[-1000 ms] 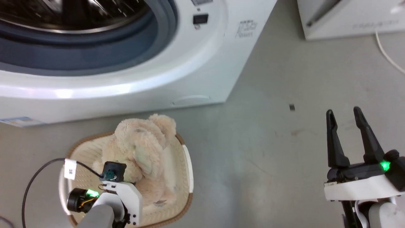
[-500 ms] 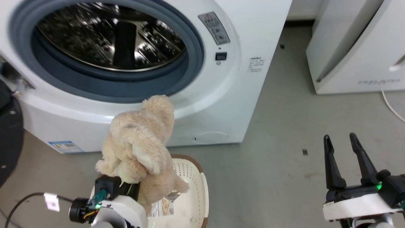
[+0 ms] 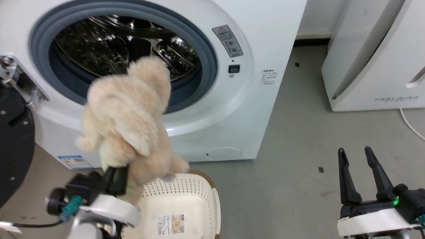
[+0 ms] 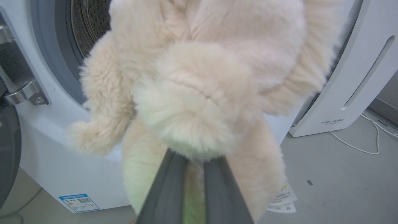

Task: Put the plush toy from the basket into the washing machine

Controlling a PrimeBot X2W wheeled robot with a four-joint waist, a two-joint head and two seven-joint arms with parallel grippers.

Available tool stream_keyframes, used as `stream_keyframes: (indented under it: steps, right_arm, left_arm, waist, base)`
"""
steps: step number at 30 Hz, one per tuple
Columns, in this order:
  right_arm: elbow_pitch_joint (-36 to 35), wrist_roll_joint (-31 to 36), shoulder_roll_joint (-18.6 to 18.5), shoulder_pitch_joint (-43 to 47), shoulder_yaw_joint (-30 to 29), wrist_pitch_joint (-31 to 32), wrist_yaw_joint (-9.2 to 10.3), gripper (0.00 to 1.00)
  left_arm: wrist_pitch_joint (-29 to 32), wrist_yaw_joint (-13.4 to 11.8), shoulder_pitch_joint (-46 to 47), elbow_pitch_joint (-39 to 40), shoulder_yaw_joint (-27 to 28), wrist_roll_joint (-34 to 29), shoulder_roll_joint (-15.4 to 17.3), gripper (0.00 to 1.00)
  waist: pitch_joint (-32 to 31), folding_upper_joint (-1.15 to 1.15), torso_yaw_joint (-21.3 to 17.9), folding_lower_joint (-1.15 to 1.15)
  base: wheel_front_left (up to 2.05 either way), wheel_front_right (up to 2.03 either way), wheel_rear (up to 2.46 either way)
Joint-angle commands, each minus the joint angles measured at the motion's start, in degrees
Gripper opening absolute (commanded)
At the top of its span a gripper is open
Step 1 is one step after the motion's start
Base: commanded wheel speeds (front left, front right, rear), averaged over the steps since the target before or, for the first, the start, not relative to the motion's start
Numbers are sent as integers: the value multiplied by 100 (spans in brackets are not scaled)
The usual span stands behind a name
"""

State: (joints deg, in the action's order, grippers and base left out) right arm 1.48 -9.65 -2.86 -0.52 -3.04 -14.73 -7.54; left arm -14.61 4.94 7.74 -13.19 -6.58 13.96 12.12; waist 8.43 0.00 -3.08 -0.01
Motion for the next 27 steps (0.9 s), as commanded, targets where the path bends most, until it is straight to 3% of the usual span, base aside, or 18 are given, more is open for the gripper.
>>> stream_keyframes:
  steps: [1,5,15,22,27]
  right_arm:
    - [-58,-128,-1,-24,39,-27,5,100]
    - [-178,-203,-1,-201,92,-27,5,100]
    - [-344,-343,-1,-647,193,-27,5,100]
    - [-446,-469,-1,-923,189,-27,5,100]
    - [-515,-525,-1,-1079,225,-27,5,100]
  left_arm:
    - [-39,34,161,204,114,26,80,0]
    - [90,83,646,361,221,76,322,0]
    - [1082,214,2475,103,134,270,1145,0]
    - [1477,249,4012,-469,-51,479,1775,0]
    - [1761,253,5099,-1142,-559,691,2180,0]
  waist:
    - [140,0,-69,1]
    - [473,0,-198,1]
    - [1612,0,-632,1]
    - [2358,0,-871,1]
    - [2787,0,-967,1]
  base:
    - [0,0,0]
    - [0,0,0]
    - [0,0,0]
    - [0,0,0]
    - [0,0,0]
